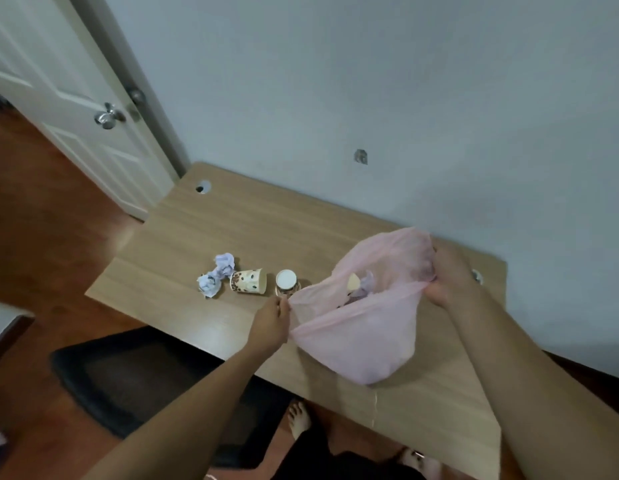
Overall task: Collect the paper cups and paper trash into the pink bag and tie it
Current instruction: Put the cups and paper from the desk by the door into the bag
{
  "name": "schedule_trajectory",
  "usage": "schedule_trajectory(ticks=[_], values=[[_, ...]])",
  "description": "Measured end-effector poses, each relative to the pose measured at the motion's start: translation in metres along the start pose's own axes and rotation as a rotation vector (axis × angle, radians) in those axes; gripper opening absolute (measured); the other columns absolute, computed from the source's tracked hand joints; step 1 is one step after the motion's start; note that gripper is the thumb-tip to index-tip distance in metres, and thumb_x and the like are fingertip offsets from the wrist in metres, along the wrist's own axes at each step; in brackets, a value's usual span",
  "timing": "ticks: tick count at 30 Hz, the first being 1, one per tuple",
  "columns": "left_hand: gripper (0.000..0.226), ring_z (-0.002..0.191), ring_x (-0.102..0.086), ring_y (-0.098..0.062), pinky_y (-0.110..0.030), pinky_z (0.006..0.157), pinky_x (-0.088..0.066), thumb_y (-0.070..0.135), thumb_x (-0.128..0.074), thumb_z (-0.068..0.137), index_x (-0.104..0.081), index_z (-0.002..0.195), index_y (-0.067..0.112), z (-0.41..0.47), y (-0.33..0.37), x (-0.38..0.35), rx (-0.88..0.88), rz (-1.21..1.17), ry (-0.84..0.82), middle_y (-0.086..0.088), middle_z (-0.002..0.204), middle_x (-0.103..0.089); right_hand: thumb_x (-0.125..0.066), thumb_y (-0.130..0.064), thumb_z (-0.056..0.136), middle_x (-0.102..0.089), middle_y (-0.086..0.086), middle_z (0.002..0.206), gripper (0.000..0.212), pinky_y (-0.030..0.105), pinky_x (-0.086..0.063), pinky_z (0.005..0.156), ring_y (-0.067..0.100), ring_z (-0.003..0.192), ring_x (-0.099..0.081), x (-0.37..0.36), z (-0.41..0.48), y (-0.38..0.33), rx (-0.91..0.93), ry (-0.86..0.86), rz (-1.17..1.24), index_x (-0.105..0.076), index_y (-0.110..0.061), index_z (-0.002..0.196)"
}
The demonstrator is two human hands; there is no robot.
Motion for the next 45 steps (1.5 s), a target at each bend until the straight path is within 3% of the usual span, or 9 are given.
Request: schedule_trajectory(ticks=[5, 11, 15, 18, 23, 27, 33, 38, 45], values=[[0.039, 0.096, -0.077, -0.034, -0.037, 0.078, -0.059, 0.030, -0.053, 0.101, -0.055, 0.131, 0.004, 0.031, -0.017, -0.006, 0.081, 0.364, -0.262, -0.015, 0.113, -0.075, -0.082, -0.032, 0.095, -0.078, 0.021, 0.129, 0.047, 0.043, -0.064, 0.077, 0.034, 0.098, -0.079, 0.002, -0.006, 0.029, -0.008, 0.102, -0.129, -0.076, -0.003, 0.131], [0.053, 0.126, -0.055, -0.047, -0.053, 0.092, -0.053, 0.023, -0.064, 0.096, -0.046, 0.144, 0.008, 0.071, 0.026, -0.005, -0.268, 0.487, 0.037, -0.020, 0.145, -0.041, -0.094, -0.055, 0.059, -0.084, 0.014, 0.113, 0.066, 0.046, -0.056, 0.085, 0.042, 0.113, -0.078, 0.009, -0.025, 0.054, 0.049, 0.282, -0.242, -0.086, -0.014, 0.110], [0.077, 0.140, -0.046, -0.053, -0.055, 0.111, -0.042, 0.023, -0.056, 0.102, -0.017, 0.168, 0.030, 0.106, 0.026, -0.027, -0.286, 0.764, -0.196, -0.023, 0.172, -0.011, -0.087, -0.050, 0.085, -0.084, 0.008, 0.112, 0.040, 0.042, -0.056, 0.084, 0.033, 0.106, -0.078, 0.011, -0.043, 0.060, 0.081, 0.293, -0.288, -0.087, -0.019, 0.109], [0.067, 0.132, -0.053, -0.056, -0.054, 0.109, -0.046, 0.016, -0.062, 0.099, -0.036, 0.160, 0.027, 0.115, 0.014, -0.035, -0.271, 0.840, -0.276, -0.021, 0.160, -0.030, -0.078, -0.036, 0.099, -0.084, 0.008, 0.113, 0.025, 0.042, -0.059, 0.093, 0.034, 0.113, -0.078, 0.011, -0.057, 0.061, 0.130, 0.285, -0.310, -0.085, -0.017, 0.114], [0.047, 0.111, -0.064, -0.047, -0.050, 0.095, -0.054, 0.022, -0.071, 0.096, -0.059, 0.141, 0.019, 0.124, 0.006, -0.026, -0.247, 0.474, -0.141, -0.023, 0.133, -0.051, -0.073, -0.037, 0.104, -0.084, 0.007, 0.114, 0.024, 0.049, -0.060, 0.103, 0.037, 0.117, -0.077, 0.019, -0.063, 0.061, 0.143, 0.328, -0.316, -0.084, -0.018, 0.112], [0.038, 0.089, -0.075, -0.028, -0.040, 0.066, -0.063, 0.030, -0.076, 0.097, -0.063, 0.133, 0.027, 0.122, 0.018, 0.000, 0.032, -0.403, -0.164, -0.018, 0.126, -0.071, -0.064, -0.038, 0.110, -0.083, 0.008, 0.117, 0.027, 0.054, -0.058, 0.106, 0.034, 0.117, -0.077, 0.017, -0.064, 0.057, 0.167, 0.349, -0.298, -0.081, -0.017, 0.111], [0.045, 0.112, -0.075, -0.026, -0.035, 0.100, -0.062, 0.037, -0.053, 0.110, -0.060, 0.144, 0.008, 0.064, 0.073, 0.040, 0.137, -1.114, -0.687, -0.012, 0.124, -0.074, -0.059, -0.044, 0.111, -0.080, 0.010, 0.121, 0.032, 0.038, -0.054, 0.082, 0.024, 0.107, -0.077, -0.001, -0.066, 0.054, 0.145, 0.331, -0.306, -0.079, -0.020, 0.110], [0.047, 0.116, -0.072, -0.032, -0.044, 0.109, -0.058, 0.033, -0.068, 0.104, -0.062, 0.146, 0.013, 0.019, 0.079, 0.009, 0.091, -0.640, -0.939, -0.018, 0.130, -0.073, -0.057, -0.041, 0.113, -0.077, 0.005, 0.101, 0.029, 0.029, -0.044, 0.058, 0.024, 0.084, -0.068, -0.022, -0.075, 0.052, 0.140, 0.321, -0.330, -0.079, -0.024, 0.102], [0.058, 0.109, -0.078, -0.029, -0.045, 0.105, -0.059, 0.061, -0.063, 0.101, -0.060, 0.141, 0.020, 0.005, 0.068, -0.036, 0.027, -0.045, -0.669, -0.010, 0.135, -0.069, -0.056, -0.039, 0.113, -0.074, 0.012, 0.108, 0.029, 0.025, -0.031, 0.050, 0.024, 0.077, -0.058, -0.035, -0.080, 0.058, 0.135, 0.280, -0.358, -0.078, -0.022, 0.107]])
Point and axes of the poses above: each hand's wrist, its own z-axis towards the middle knuckle, its own x-axis out of the back of the hand, y = z × x, the point moved 6 cm from there along z, towards the middle knuckle
